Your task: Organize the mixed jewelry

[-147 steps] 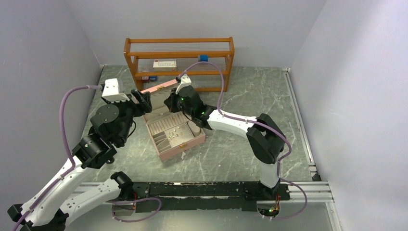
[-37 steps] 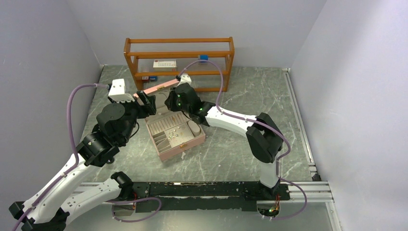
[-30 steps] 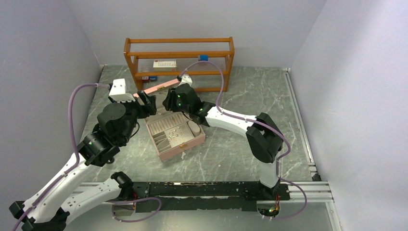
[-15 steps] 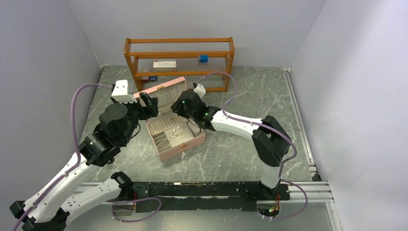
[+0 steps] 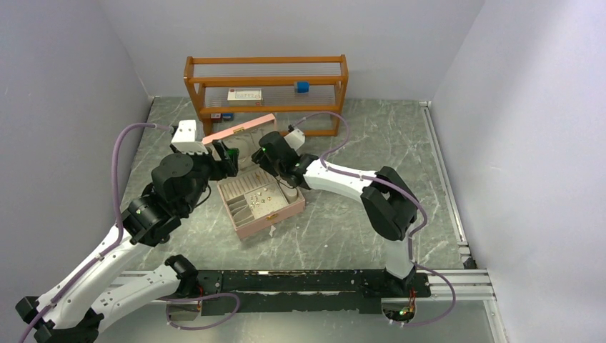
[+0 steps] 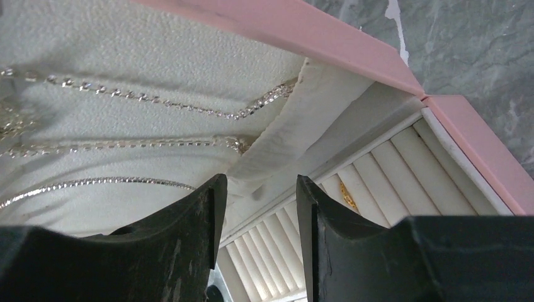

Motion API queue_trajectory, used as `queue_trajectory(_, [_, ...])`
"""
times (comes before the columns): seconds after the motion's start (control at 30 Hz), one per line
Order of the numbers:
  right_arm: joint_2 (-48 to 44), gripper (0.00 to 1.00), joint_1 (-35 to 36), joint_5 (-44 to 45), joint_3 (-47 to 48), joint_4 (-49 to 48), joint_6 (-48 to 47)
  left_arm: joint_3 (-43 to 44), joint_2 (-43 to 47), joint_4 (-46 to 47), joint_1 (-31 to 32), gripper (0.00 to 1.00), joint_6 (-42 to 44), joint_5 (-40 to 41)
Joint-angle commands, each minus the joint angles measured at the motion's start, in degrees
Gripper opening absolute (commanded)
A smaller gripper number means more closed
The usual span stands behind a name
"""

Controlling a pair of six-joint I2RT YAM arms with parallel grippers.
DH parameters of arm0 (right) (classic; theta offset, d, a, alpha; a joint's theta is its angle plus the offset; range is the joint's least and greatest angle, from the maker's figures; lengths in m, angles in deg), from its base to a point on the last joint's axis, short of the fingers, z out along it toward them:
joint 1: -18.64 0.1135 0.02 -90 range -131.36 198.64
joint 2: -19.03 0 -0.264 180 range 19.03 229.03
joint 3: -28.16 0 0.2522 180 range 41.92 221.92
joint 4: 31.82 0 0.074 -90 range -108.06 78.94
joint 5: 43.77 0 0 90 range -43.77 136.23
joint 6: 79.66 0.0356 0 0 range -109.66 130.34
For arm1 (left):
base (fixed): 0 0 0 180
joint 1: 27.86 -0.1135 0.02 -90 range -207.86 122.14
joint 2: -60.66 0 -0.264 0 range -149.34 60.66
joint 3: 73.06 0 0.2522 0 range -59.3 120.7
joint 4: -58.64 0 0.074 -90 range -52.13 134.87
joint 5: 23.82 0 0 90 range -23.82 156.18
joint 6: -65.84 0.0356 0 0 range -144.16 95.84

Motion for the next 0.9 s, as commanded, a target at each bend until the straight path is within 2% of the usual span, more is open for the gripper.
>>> queue_trajectory(0.0, [1.75, 0.48, -0.16, 3.03, 2.64, 1.50, 3.50, 1.05, 0.08, -0.16, 0.20, 0.79, 0.88, -1.13])
queue_trajectory(0.5, [5.29, 0.48, -0.14, -1.18, 5.96, -0.68, 6.19, 0.96, 0.82, -0.94, 0.22, 0.79, 1.01, -1.30])
queue_trajectory(0.73, [6.53, 0.40, -0.11, -0.90, 8.55, 7.35, 10.12, 0.71, 0.45, -1.26, 0.19, 0.79, 0.90, -2.55])
queue_trajectory(0.87, [5.73, 0.32, -0.14, -1.65, 7.39, 7.03, 10.06, -0.32, -0.08, -2.78, 0.24, 0.78, -0.76, -3.61])
